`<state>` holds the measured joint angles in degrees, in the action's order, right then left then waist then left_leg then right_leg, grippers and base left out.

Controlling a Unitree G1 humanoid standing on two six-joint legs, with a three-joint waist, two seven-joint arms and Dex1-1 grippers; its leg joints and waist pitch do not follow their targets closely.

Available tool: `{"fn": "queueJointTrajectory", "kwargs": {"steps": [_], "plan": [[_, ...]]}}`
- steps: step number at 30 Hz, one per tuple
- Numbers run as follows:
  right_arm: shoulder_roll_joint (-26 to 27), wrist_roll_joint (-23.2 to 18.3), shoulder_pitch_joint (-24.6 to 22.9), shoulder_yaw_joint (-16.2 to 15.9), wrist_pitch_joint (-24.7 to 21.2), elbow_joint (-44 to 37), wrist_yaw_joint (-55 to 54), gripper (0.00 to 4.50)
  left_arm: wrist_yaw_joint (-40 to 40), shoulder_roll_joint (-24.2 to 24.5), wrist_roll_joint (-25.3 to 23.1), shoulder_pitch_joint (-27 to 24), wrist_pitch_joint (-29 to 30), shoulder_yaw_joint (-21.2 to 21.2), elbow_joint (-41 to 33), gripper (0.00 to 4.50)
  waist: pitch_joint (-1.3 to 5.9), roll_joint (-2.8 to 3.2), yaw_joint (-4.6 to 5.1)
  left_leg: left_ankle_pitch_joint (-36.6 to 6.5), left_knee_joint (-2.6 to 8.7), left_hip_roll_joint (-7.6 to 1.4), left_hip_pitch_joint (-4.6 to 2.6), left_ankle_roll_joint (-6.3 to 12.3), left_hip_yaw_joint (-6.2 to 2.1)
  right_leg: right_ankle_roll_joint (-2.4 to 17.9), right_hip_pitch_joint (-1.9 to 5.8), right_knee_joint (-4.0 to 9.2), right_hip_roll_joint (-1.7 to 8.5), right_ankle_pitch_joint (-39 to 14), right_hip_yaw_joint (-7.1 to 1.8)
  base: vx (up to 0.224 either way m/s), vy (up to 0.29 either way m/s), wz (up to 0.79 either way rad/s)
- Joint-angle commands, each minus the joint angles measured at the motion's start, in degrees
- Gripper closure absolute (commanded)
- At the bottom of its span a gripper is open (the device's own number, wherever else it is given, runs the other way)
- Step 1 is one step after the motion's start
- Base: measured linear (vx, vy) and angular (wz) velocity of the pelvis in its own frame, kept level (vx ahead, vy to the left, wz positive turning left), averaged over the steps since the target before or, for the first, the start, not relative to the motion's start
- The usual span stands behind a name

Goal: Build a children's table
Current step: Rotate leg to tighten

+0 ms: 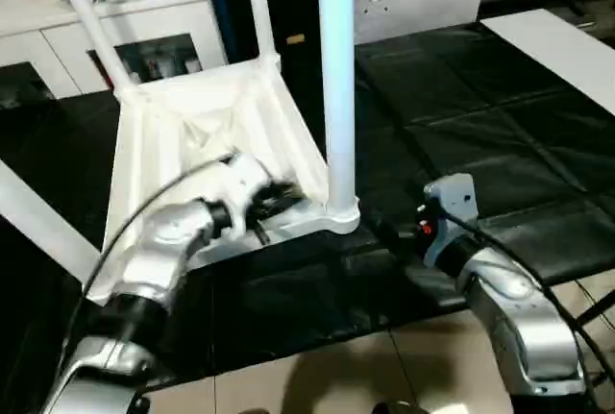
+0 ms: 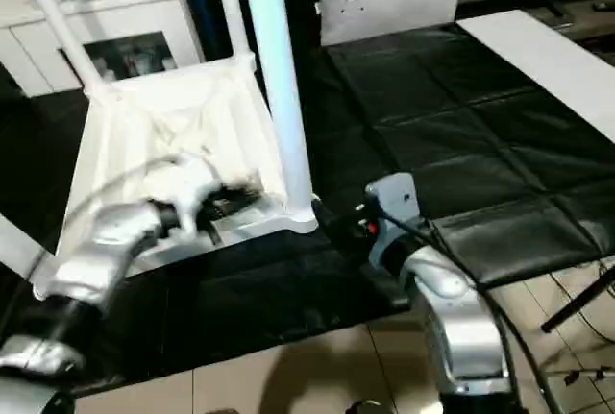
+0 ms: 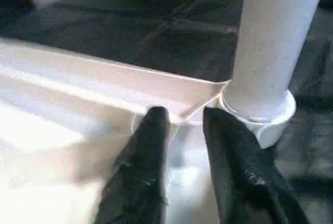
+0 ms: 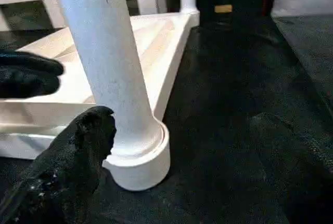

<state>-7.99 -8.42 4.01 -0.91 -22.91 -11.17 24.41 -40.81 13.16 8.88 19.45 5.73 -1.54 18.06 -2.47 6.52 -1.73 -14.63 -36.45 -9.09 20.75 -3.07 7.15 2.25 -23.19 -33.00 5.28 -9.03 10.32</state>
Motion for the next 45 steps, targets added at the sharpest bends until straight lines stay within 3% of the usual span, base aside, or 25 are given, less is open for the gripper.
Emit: {"fn": "queueJointTrajectory", "kwargs": {"steps": [1,7,11,12,13,14,15,16,17,18,19,20,22,23,25,26,27,28,29,30,31,33,35,40,45], "plan": [[0.37,0.29,-0.42,-1.56,1.14,-1.84,-0.70,0.00,3.75,-1.37,3.21,-1.33,-0.09,3.42,-4.47,3.02,3.22,-1.09,0.09,-5.72,4.76,-3.48,0.79,4.23,-0.85,-0.40,3.75,5.64,4.72,-25.69,-3.64,0.000,0.000,0.00],[0.31,-1.94,-3.76,-0.64,-0.30,-4.84,-0.42,0.00,15.20,-7.17,1.34,-14.69,-0.66,5.97,-19.38,3.02,3.15,-1.78,0.27,-5.45,5.08,-3.97,1.48,4.48,-1.26,-1.39,4.34,5.30,4.66,-22.19,-3.81,0.000,0.000,0.00],[-0.62,-2.05,-3.82,-1.11,0.32,-4.73,0.96,0.00,18.78,-8.17,-2.26,-19.60,0.70,4.34,-23.72,3.02,2.88,-1.87,0.05,-6.18,5.25,-4.06,0.93,4.78,-1.25,-1.91,3.75,5.98,3.81,-23.72,-3.56,0.000,0.000,0.00],[-1.79,-1.10,-3.39,-2.33,0.36,-4.35,1.60,0.00,19.22,-7.80,-4.11,-20.86,-0.65,3.03,-24.49,3.02,2.59,-2.29,-0.14,-7.03,5.87,-4.09,2.59,5.06,-2.97,-1.49,5.10,4.88,4.17,-21.95,-2.32,0.000,0.000,0.00],[-2.72,-0.28,-3.07,-3.51,1.01,-3.87,2.30,0.00,20.16,-8.08,-4.65,-21.71,-1.22,2.58,-24.74,3.02,2.82,-0.34,0.40,-12.92,8.13,-6.83,1.62,6.46,-8.83,-0.66,5.27,1.49,2.35,-12.95,-1.21,0.003,-0.050,0.38],[-2.92,-0.16,-3.06,-3.76,1.19,-3.75,2.53,0.00,20.57,-8.39,-4.18,-21.80,-0.69,2.79,-24.68,3.02,2.34,-0.12,1.35,-15.08,9.46,-8.31,1.15,7.72,-11.03,-0.11,4.85,-0.37,1.72,-12.52,-1.52,0.003,-0.050,0.38],[-3.18,-0.29,-3.17,-3.99,1.99,-3.28,3.06,0.00,21.82,-9.39,-2.71,-22.28,0.67,3.49,-24.96,3.02,2.26,-0.03,2.20,-16.07,10.05,-9.01,-1.56,10.65,-13.71,2.67,2.35,-3.64,0.30,-14.07,-3.31,0.053,-0.084,0.63],[-3.18,-0.50,-3.28,-3.88,2.30,-3.10,3.20,0.00,22.29,-9.80,-2.12,-22.55,1.20,3.78,-25.28,3.02,1.97,-0.66,2.30,-14.39,9.53,-8.44,-2.01,12.85,-14.37,4.91,1.51,-4.14,0.15,-13.75,-4.78,0.054,-0.136,0.69],[-3.11,-0.96,-3.40,-3.58,2.13,-3.07,3.32,0.00,23.06,-9.84,-2.50,-22.89,1.94,3.98,-25.43,3.02,1.73,-1.78,2.20,-11.61,8.27,-4.51,0.37,14.33,-13.30,12.24,3.42,-1.99,1.70,-11.02,-6.81,0.054,-0.136,0.69],[-3.06,-1.27,-3.47,-3.36,1.94,-3.09,3.36,0.00,23.65,-9.83,-3.00,-23.18,2.48,4.02,-25.69,3.02,2.00,-3.36,0.36,-5.52,2.91,1.39,3.73,10.78,-8.28,12.82,5.67,3.55,6.75,-15.01,-7.56,-0.006,-0.179,0.57],[-3.35,-1.33,-3.59,-3.27,2.14,-3.15,3.66,0.00,23.60,-9.61,-3.69,-23.65,1.36,3.85,-25.73,3.02,2.35,-4.93,-0.84,1.41,-1.96,2.14,2.97,4.62,-4.75,-2.67,5.96,5.55,10.57,-26.67,-4.94,-0.026,-0.180,0.37],[-3.52,-1.65,-3.72,-3.18,2.16,-3.20,3.95,0.00,23.56,-9.50,-4.08,-24.11,0.27,3.75,-25.89,3.02,2.59,-4.67,-1.75,2.96,-2.61,2.39,2.74,3.38,-3.75,-8.27,5.22,6.28,9.69,-29.74,-6.46,-0.026,-0.180,0.37],[-4.83,-2.09,-4.08,-3.88,2.38,-3.01,5.41,0.00,24.06,-9.06,-5.48,-25.10,-1.81,3.26,-25.82,3.02,1.91,-5.28,-3.84,0.37,-4.00,1.50,4.79,4.68,-2.86,-16.11,6.41,4.94,10.34,-30.43,-10.37,-0.014,-0.114,0.19],[-5.00,-2.07,-4.11,-4.00,2.46,-2.95,5.59,0.00,24.19,-9.01,-5.62,-25.17,-1.89,3.21,-25.76,3.02,1.73,-5.14,-4.55,1.00,-3.23,1.29,4.43,5.04,-2.93,-14.68,6.31,5.27,10.22,-30.01,-10.28,-0.016,-0.084,0.10],[-4.98,-2.59,-4.06,-3.65,3.64,-2.24,6.04,0.00,25.17,-9.12,-5.62,-25.36,-2.06,3.53,-25.21,3.02,1.94,-4.13,-5.68,4.32,0.60,-0.20,2.97,6.91,-2.62,-6.03,5.99,5.51,7.96,-24.89,-7.81,0.000,0.000,0.00],[-4.72,-3.14,-3.98,-3.30,3.77,-2.16,6.15,0.00,25.34,-9.15,-5.47,-25.40,-2.19,3.62,-25.15,2.85,2.55,-2.14,-5.82,6.14,3.61,-2.53,1.17,7.99,-2.54,-1.03,5.75,5.48,5.05,-20.28,-5.26,0.000,0.000,0.00],[-4.67,-4.40,-3.82,-3.04,3.88,-2.52,7.26,0.00,25.12,-9.43,-4.35,-25.64,-1.27,4.01,-25.38,2.85,1.70,-1.99,-4.93,2.41,4.85,-4.73,1.49,9.30,-3.64,-0.77,4.73,4.47,2.97,-19.16,-4.58,0.000,0.000,0.00],[-4.72,-5.24,-3.67,-2.93,4.02,-2.76,8.13,0.00,24.99,-9.62,-3.53,-25.84,-0.50,4.24,-25.63,2.75,2.80,-0.73,-4.29,-7.28,6.17,-9.41,-0.58,8.90,-5.72,0.26,4.69,2.22,3.22,-16.26,-5.46,0.005,0.070,-0.07],[-4.52,-5.23,-3.06,-2.86,4.56,-2.22,8.10,0.00,25.25,-9.43,-3.72,-25.98,-0.65,4.40,-25.61,2.65,3.08,-0.44,-3.44,-11.04,6.79,-9.82,-0.45,7.64,-6.34,2.50,4.94,0.32,4.23,-8.16,-6.35,0.005,0.070,-0.07],[-4.71,-4.52,-2.70,-3.22,4.44,-1.56,7.88,0.00,25.79,-9.25,-4.40,-26.00,-1.36,4.57,-25.26,2.57,2.79,-0.59,-3.32,-13.28,6.94,-9.03,0.05,6.95,-6.08,3.14,5.03,0.37,4.51,-6.58,-6.67,-0.021,0.060,-0.09],[-5.30,-3.09,-2.28,-3.95,5.00,-0.62,7.62,0.00,26.33,-9.19,-4.82,-26.00,-2.10,4.82,-24.75,2.57,2.12,-1.61,-2.88,-17.97,6.66,-6.79,0.89,4.23,-4.75,3.75,5.46,2.03,5.79,-9.64,-7.21,-0.064,0.047,-0.10],[-6.53,-1.20,-1.83,-5.01,6.86,0.77,8.04,0.00,26.79,-9.31,-4.91,-25.92,-2.88,5.21,-24.01,2.35,1.26,-2.91,-2.69,-19.56,5.55,-4.04,0.00,1.46,-2.77,0.77,5.10,5.68,6.59,-32.22,-6.92,-0.058,0.041,-0.08],[-8.26,0.71,-1.92,-5.81,9.23,1.76,8.67,0.00,27.09,-8.80,-5.69,-26.02,-4.24,5.28,-23.47,2.24,0.76,-3.08,-2.13,-18.82,5.07,-3.17,-0.70,1.26,-1.98,-2.91,4.42,7.31,5.94,-42.55,-5.97,0.000,0.000,0.00],[-7.32,-4.58,-2.65,-3.77,10.74,1.45,12.12,0.00,27.79,-7.34,-6.85,-26.82,-6.77,5.92,-22.65,1.74,1.57,-2.29,-0.42,-21.55,6.79,-5.02,0.14,2.27,-3.41,-0.68,5.25,5.99,5.32,-28.81,-5.95,0.000,0.000,0.00],[-7.45,-5.12,-1.35,-4.41,10.60,2.71,12.10,0.00,28.19,-6.86,-7.44,-26.40,-7.42,5.85,-21.75,1.31,2.25,-2.33,-0.61,-14.18,6.51,-5.37,0.52,3.87,-2.97,4.37,5.40,4.41,5.72,-18.04,-7.14,0.010,0.001,0.00]]}}
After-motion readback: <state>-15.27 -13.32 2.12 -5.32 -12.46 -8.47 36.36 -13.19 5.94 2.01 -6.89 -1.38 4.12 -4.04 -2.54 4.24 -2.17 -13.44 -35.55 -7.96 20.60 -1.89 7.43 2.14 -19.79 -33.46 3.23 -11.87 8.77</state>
